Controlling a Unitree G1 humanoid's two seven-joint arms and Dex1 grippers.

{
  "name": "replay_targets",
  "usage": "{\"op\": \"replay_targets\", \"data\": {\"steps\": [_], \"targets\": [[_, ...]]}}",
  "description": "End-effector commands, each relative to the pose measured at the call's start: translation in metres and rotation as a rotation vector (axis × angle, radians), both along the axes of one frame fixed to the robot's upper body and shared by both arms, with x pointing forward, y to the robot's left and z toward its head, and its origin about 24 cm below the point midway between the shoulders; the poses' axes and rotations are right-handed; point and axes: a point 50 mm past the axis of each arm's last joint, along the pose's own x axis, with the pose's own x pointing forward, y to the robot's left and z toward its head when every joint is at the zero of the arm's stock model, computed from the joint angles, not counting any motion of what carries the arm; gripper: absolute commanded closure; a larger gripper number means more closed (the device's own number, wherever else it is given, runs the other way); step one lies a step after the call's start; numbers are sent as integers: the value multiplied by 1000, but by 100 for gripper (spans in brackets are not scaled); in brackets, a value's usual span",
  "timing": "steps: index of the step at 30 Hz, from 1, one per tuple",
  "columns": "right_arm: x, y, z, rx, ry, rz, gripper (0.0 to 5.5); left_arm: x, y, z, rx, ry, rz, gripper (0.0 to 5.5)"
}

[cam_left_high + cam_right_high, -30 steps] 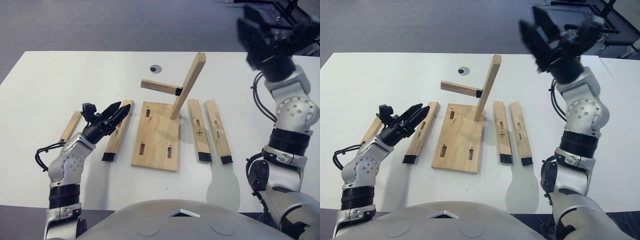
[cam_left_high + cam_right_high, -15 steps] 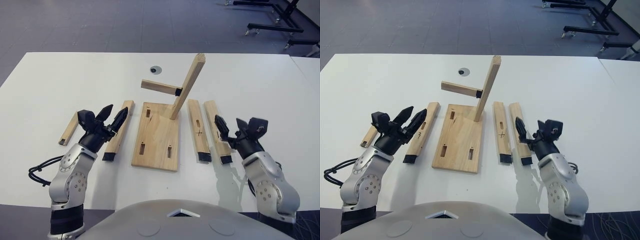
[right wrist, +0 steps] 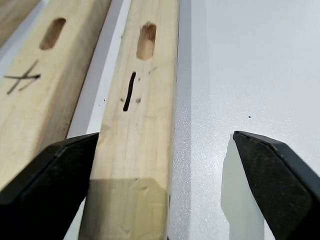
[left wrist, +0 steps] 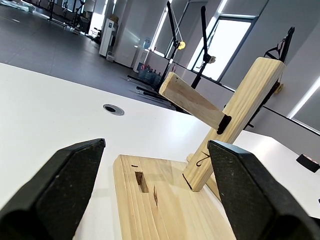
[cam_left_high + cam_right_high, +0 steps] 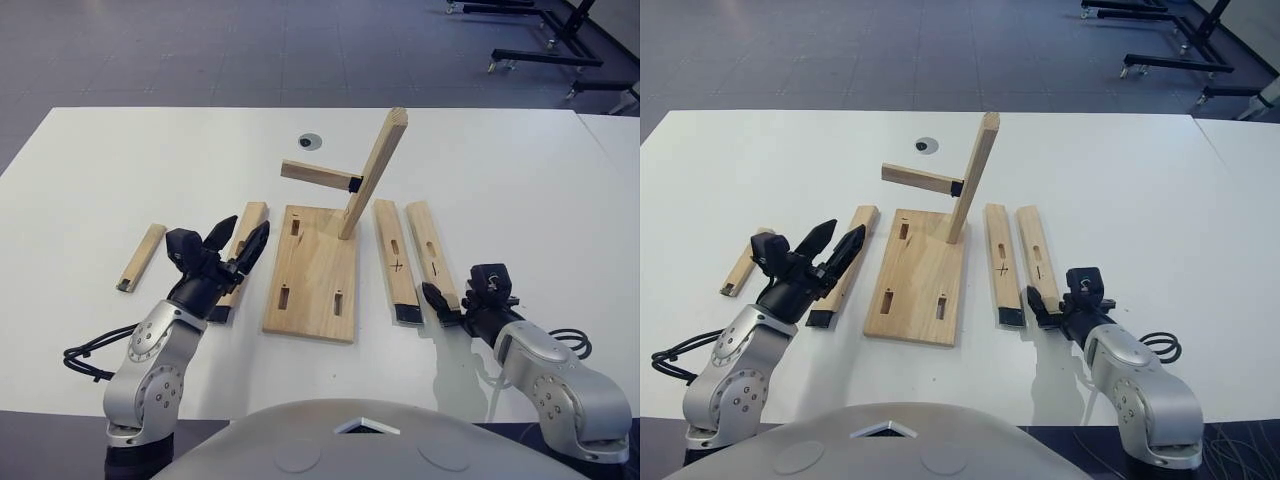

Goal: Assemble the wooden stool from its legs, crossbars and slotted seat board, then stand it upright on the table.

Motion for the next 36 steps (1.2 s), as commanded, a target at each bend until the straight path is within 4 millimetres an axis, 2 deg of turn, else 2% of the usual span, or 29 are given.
{"op": "replay_targets", "data": {"steps": [1, 7, 15, 18, 19, 21, 23, 26, 28, 31, 33, 36], "targets": [[7, -8, -10, -90, 102, 25, 118, 1, -1, 2, -2, 0, -9, 175], [13, -11, -14, -70, 163, 21, 226, 4, -3, 5, -14, -9, -19, 175], [24, -13, -12, -38, 131, -21, 347, 9, 0, 4, -8, -13, -12, 175], [35, -14, -8, -26, 67, -43, 349, 13, 3, 6, -1, -33, 4, 175], [45, -14, -3, -11, 12, -54, 349, 16, 5, 8, -2, -44, 16, 175], [71, -15, 15, 48, -158, -77, 349, 21, 9, 14, -4, -83, 43, 175], [96, -21, 37, 110, -346, -106, 349, 33, 17, 17, 86, -120, 153, 175], [128, -34, 82, 188, -659, -78, 349, 52, 37, 21, 138, -149, 314, 175], [141, -30, 116, 256, -841, 38, 349, 57, 44, 28, 159, -175, 356, 175], [141, -11, 158, 366, -1024, 285, 349, 64, 44, 49, 153, -248, 324, 175], [131, 4, 172, 483, -1025, 464, 349, 66, 39, 64, 113, -297, 249, 175], [105, 33, 186, 653, -991, 757, 349, 52, 13, 92, -5, -411, -61, 175]]}}
